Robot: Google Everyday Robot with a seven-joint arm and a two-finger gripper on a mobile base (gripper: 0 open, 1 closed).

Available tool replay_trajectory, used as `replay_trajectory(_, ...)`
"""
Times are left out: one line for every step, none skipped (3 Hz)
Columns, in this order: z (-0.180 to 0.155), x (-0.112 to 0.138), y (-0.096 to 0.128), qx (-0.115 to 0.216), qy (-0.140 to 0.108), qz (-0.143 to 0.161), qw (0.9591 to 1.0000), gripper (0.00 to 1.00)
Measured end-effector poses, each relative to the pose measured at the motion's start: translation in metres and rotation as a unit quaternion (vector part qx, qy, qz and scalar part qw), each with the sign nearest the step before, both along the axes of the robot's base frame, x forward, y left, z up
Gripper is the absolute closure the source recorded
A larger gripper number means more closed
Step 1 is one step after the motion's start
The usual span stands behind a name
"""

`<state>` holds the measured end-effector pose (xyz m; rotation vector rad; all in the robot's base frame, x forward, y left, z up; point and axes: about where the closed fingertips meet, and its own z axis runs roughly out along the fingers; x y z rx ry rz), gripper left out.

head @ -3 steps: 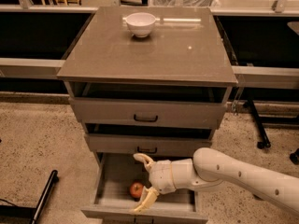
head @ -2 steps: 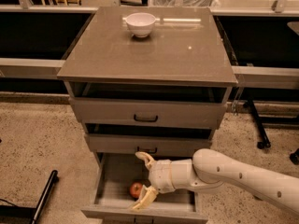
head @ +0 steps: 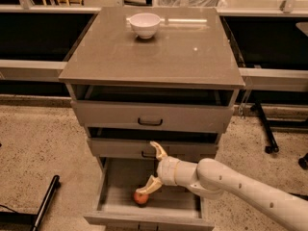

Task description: Pick apple from bottom drawer and place on counter

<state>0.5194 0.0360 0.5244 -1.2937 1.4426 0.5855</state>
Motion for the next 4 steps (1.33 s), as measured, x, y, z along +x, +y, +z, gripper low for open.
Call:
replay_trajectory(-0.063,0.038,0.006,0.034,0.011,0.003,0.9993,0.0)
replay_trajectory(-0.083,0.049,0.006,0.067,0.027,0.0,0.9974,0.0)
replay_trajectory(-0.127,0.042,0.004,0.025,0.085,-0.011,0.996,0.0)
replay_trajectory(-0.158,0.031,-0.002,-0.001,0.108,-0.008,0.9941,0.0)
